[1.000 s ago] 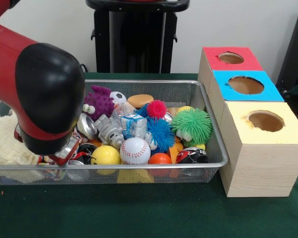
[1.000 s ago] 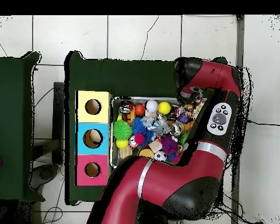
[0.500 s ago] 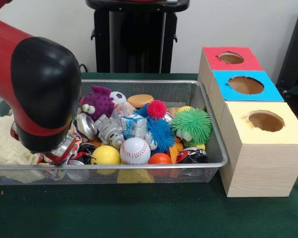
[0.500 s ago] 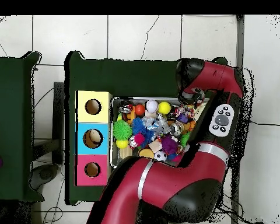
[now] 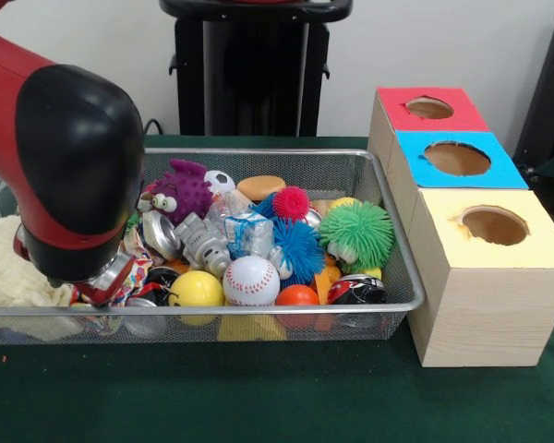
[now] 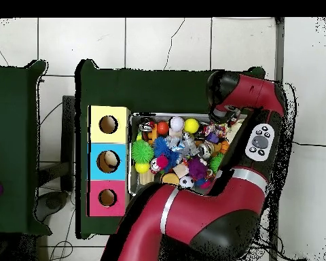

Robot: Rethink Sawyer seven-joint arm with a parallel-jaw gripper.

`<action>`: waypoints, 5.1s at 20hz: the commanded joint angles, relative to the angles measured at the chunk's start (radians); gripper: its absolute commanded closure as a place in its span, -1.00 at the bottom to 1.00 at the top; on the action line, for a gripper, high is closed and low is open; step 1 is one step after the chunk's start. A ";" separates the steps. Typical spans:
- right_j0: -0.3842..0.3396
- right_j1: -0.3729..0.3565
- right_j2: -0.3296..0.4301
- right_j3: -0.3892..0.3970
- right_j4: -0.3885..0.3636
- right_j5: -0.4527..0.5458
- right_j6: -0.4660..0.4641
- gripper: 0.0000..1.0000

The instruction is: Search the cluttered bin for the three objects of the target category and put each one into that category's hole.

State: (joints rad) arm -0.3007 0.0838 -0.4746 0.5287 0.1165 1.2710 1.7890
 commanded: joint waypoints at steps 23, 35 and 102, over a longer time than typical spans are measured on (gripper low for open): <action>0.029 0.075 0.079 -0.046 0.105 -0.079 0.439 -1.00; 0.020 0.057 0.108 -0.004 0.132 -0.156 0.492 -1.00; 0.071 -0.172 0.084 0.088 0.038 0.050 0.216 1.00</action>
State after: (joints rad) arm -0.2397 -0.0676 -0.4827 0.4011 0.1737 1.4007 1.8831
